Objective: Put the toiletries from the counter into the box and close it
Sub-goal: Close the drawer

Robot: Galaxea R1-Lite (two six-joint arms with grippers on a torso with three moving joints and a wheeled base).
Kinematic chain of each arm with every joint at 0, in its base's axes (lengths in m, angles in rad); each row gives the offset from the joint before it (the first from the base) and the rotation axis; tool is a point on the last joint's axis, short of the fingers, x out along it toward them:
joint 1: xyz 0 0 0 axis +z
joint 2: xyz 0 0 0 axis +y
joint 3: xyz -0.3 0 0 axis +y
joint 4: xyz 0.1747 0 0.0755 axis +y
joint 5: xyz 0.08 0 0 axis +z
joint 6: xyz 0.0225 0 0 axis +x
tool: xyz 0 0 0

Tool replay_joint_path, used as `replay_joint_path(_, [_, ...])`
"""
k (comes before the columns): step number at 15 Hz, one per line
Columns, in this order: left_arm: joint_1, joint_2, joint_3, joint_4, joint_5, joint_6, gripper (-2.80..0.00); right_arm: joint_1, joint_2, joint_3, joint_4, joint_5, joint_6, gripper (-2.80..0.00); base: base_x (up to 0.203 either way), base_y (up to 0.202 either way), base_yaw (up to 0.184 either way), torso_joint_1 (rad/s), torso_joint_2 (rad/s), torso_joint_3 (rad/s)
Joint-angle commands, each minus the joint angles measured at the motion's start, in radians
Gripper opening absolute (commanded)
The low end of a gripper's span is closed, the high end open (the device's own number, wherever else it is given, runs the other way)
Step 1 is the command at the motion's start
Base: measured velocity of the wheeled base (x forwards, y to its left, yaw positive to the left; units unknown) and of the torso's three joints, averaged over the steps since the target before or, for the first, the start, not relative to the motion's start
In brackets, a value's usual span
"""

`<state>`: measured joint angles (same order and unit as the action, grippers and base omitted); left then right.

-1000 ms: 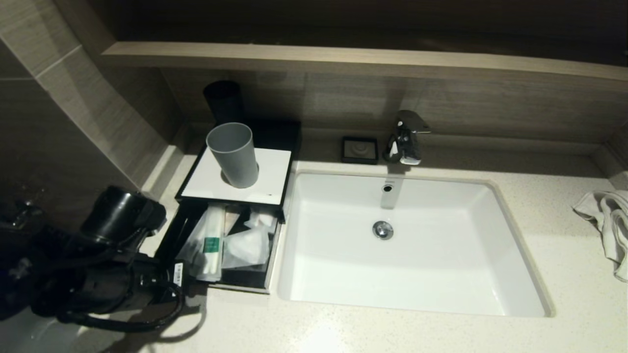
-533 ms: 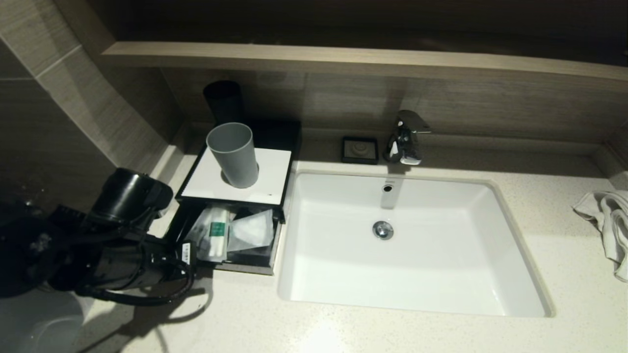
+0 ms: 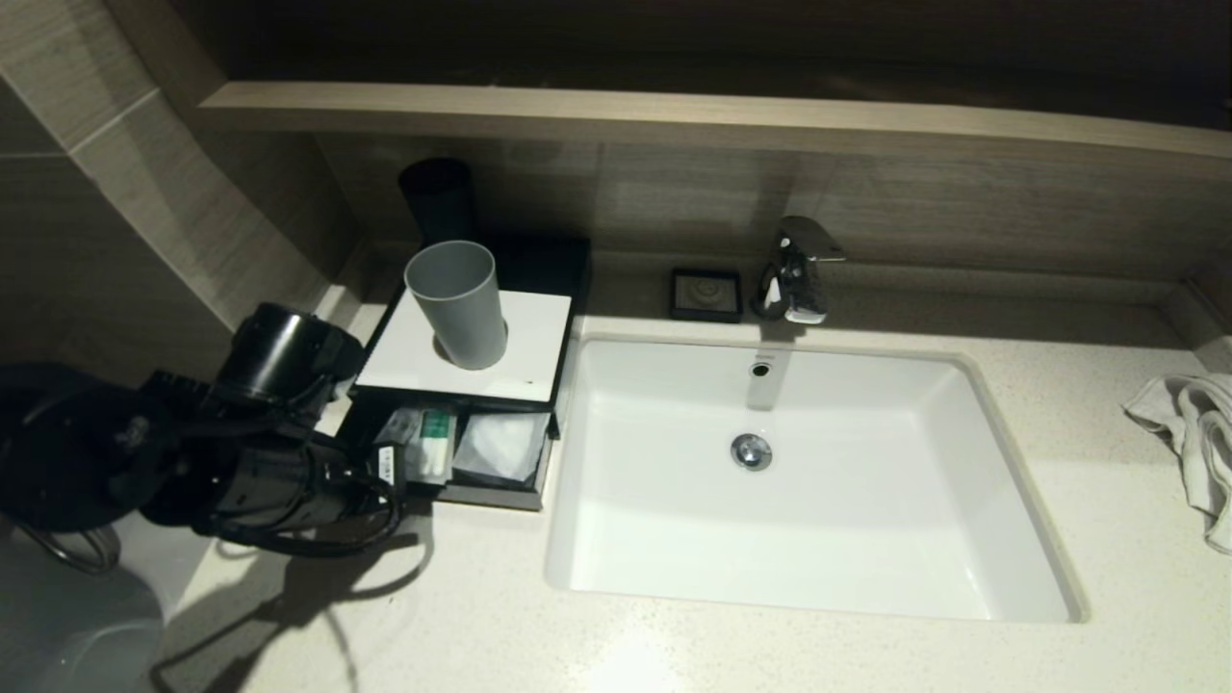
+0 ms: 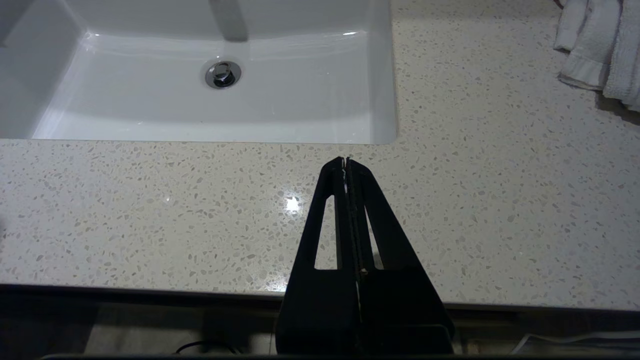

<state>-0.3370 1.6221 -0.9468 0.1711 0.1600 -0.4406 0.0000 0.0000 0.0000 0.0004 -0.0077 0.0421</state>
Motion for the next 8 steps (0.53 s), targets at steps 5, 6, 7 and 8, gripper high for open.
replay_joint_path(5, [0.022, 0.066, -0.08, -0.001, 0.001, -0.004, -2.8, 0.0, 0.0, 0.0, 0.0, 0.0, -0.001, -2.8, 0.0, 0.0, 0.0, 0.0, 0.0, 0.0])
replay_joint_path(6, [0.024, 0.075, -0.091, -0.001, 0.001, -0.004, -2.8, 0.0, 0.0, 0.0, 0.0, 0.0, 0.0, -2.8, 0.0, 0.0, 0.0, 0.0, 0.0, 0.0])
replay_joint_path(7, [0.024, 0.083, -0.1, -0.001, 0.001, -0.004, -2.8, 0.0, 0.0, 0.0, 0.0, 0.0, 0.0, -2.8, 0.0, 0.0, 0.0, 0.0, 0.0, 0.0])
replay_joint_path(8, [0.028, 0.091, -0.108, -0.003, 0.0, -0.004, -2.8, 0.0, 0.0, 0.0, 0.0, 0.0, -0.001, -2.8, 0.0, 0.0, 0.0, 0.0, 0.0, 0.0])
